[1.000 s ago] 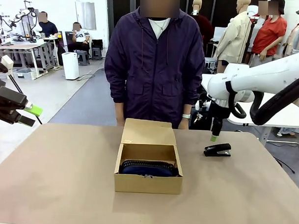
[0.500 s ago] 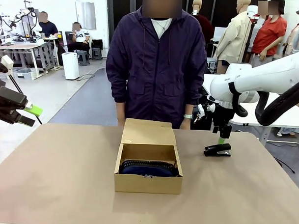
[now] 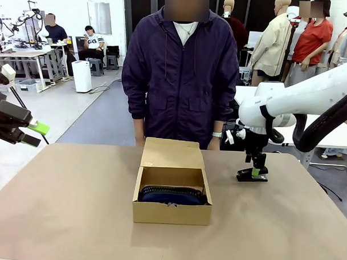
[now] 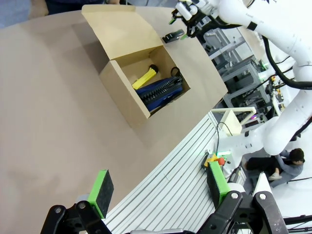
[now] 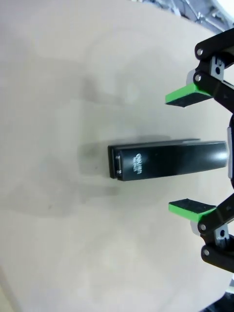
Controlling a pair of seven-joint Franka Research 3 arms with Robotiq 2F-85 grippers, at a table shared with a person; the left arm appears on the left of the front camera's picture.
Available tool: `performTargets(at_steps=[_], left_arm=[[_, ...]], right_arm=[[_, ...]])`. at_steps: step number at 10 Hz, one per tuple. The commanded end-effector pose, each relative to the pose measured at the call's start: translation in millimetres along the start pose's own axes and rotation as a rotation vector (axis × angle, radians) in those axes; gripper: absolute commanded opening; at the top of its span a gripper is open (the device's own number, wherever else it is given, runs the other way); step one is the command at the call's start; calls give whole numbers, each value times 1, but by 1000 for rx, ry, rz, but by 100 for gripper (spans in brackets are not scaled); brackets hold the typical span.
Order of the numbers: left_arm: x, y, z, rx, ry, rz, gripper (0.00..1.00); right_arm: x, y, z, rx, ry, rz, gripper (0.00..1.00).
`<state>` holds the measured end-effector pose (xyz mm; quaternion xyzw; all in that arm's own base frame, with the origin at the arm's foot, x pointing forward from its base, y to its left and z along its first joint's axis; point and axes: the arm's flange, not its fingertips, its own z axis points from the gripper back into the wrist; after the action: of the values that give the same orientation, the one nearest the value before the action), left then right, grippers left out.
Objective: Pack the items into the box.
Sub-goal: Pick up the item indicated by the person and place it inside the Mailer Box.
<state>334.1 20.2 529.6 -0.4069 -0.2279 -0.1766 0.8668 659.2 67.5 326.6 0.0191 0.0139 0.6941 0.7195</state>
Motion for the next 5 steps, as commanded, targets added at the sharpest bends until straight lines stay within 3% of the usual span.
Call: performTargets(at_steps=[1, 4, 5], left_arm=[[-1, 0, 2, -2, 8, -4, 100], [-1, 0, 2, -2, 8, -4, 100], [-1, 0, 2, -2, 8, -4, 100]], right_arm=[[0, 1, -18, 8, 82, -46, 100], [-6, 4, -24, 39, 53, -53, 100], [-7, 4, -24, 53, 55, -60, 40]])
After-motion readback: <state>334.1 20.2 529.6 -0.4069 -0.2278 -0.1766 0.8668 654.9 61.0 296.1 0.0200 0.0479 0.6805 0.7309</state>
